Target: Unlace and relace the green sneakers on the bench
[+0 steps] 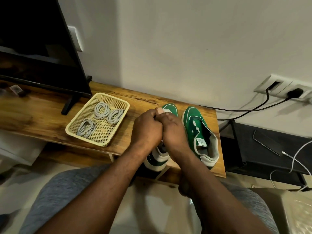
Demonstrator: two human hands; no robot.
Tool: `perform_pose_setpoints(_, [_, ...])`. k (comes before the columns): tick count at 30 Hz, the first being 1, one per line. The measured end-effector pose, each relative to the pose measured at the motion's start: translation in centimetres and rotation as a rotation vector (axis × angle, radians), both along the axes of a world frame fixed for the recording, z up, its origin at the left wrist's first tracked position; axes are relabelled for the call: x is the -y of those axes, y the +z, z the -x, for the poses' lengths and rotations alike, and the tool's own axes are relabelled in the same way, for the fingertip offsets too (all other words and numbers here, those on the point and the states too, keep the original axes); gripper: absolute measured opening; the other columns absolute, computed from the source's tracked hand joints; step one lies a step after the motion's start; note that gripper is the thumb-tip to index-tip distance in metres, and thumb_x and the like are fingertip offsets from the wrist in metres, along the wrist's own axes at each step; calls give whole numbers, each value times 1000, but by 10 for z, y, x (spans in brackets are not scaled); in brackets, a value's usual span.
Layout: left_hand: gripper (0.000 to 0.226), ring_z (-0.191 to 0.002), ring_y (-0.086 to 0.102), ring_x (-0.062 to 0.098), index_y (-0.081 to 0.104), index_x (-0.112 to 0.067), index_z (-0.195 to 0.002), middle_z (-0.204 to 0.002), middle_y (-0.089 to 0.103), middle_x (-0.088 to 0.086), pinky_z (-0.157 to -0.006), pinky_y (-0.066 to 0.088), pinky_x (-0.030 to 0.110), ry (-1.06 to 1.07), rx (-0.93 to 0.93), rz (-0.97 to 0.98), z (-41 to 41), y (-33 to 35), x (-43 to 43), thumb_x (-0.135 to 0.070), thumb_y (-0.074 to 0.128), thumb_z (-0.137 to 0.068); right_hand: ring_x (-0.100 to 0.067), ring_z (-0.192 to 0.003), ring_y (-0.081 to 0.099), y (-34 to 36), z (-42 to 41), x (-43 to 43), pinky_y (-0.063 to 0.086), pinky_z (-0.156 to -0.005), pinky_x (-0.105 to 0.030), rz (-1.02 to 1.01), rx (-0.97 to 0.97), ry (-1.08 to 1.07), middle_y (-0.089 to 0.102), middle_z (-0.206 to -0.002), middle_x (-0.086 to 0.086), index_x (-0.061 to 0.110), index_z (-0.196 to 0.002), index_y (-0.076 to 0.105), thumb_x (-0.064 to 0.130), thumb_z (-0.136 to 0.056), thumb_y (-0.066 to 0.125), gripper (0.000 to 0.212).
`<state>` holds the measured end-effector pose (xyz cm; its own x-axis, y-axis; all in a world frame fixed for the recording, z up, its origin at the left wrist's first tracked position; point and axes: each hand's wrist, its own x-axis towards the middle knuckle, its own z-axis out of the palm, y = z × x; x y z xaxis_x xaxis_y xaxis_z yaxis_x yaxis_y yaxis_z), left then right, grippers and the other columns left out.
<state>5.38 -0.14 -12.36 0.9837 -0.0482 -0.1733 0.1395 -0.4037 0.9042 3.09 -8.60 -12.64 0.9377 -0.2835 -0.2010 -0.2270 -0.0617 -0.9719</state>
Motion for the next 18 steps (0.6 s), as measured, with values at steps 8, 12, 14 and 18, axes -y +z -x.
perform_pose_setpoints(8, [34, -65, 52, 3, 56, -24, -75, -74, 60, -8, -52, 32, 24, 109, 98, -134, 0, 6, -7, -29, 46, -108, -8, -104, 72, 32, 19, -12, 57, -100, -42, -78, -46, 147, 79, -103, 6, 24, -108, 75, 35, -111, 49, 29])
perform_pose_setpoints(12, [27, -67, 53, 5, 58, -23, -83, -76, 59, -9, -54, 36, 28, 79, 130, -231, -1, 9, -7, -32, 49, -107, -1, -85, 73, 42, 20, -5, 54, -80, -31, -57, -40, 184, 76, -80, 12, 15, -98, 75, 32, -110, 52, 31])
perform_pose_setpoints(14, [25, -74, 61, 15, 65, -20, -90, -83, 66, -3, -61, 47, 32, 103, 131, -270, -8, 8, -12, -31, 51, -107, -6, -88, 76, 43, 19, -3, 61, -83, -37, -86, -39, 136, 80, -85, 7, 13, -94, 76, 33, -108, 57, 31])
perform_pose_setpoints(18, [21, -89, 66, 28, 74, -18, -94, -94, 74, 5, -67, 44, 33, 113, 11, -288, -25, 6, -35, -27, 58, -104, -17, -90, 79, 44, 12, -5, 64, -88, -42, -116, -14, -11, 81, -92, -1, 14, -99, 76, 33, -105, 62, 25])
